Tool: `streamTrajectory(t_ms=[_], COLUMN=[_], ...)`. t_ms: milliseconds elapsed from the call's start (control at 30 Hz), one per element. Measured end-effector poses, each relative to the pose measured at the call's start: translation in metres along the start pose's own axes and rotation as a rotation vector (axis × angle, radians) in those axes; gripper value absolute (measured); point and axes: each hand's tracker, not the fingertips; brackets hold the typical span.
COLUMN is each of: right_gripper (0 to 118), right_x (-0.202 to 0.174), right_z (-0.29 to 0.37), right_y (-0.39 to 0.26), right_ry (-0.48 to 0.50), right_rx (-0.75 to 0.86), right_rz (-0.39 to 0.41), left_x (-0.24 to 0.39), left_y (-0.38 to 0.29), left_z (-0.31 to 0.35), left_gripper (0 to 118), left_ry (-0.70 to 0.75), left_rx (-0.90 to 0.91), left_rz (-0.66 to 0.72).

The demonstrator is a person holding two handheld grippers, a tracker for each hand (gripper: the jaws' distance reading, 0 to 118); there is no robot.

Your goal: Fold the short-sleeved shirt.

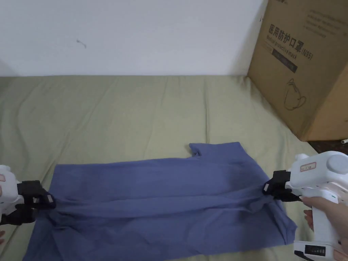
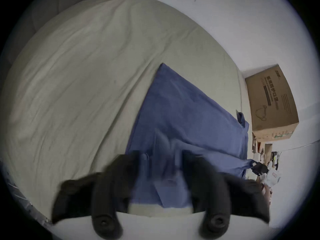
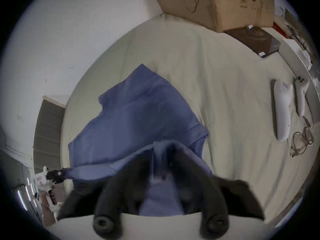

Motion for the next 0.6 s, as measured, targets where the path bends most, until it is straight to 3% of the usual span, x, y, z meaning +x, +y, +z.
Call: streamTrajectory(t_ms=[67, 100, 300, 400, 433, 467, 533, 567, 600], right_gripper=[98, 116, 117, 115, 110, 100, 37, 4, 0], right_x=[0.001, 0.002, -0.004, -0.011, -0.012, -0.016, -0.019, -0.021, -0.025], right_z=[0.004, 0.009, 0.069, 0.101, 0.11, 0.12, 0.134, 0.137, 0.138], right_y=[-0.007, -0.012, -0.057, -0.093, -0.106, -0.119, -0.142, -0.15, -0.156], right_ry=[-0.008, -0.002, 0.053, 0.074, 0.091, 0.092, 0.115, 0.127, 0.117], right_rx=[0.033, 0.049, 0.208, 0.271, 0.294, 0.331, 0.396, 0.397, 0.397], right_rz=[0.011, 0.016, 0.142, 0.188, 0.207, 0.222, 0.237, 0.245, 0.251], left_x=[-0.001, 0.0, 0.003, 0.008, 0.002, 0.001, 0.001, 0.003, 0.002], left_y=[-0.005, -0.009, -0.064, -0.107, -0.117, -0.133, -0.155, -0.165, -0.171], left_z=[0.007, 0.011, 0.059, 0.083, 0.085, 0.092, 0.102, 0.103, 0.102], left_gripper=[104, 118, 118, 115, 107, 89, 16, 1, 1], left_ry=[-0.003, -0.02, -0.085, -0.023, -0.009, -0.01, 0.03, 0.041, 0.037], left_rx=[0.019, 0.039, 0.193, 0.294, 0.333, 0.378, 0.426, 0.423, 0.408], left_rz=[-0.007, -0.021, -0.206, -0.355, -0.406, -0.447, -0.484, -0.476, -0.463])
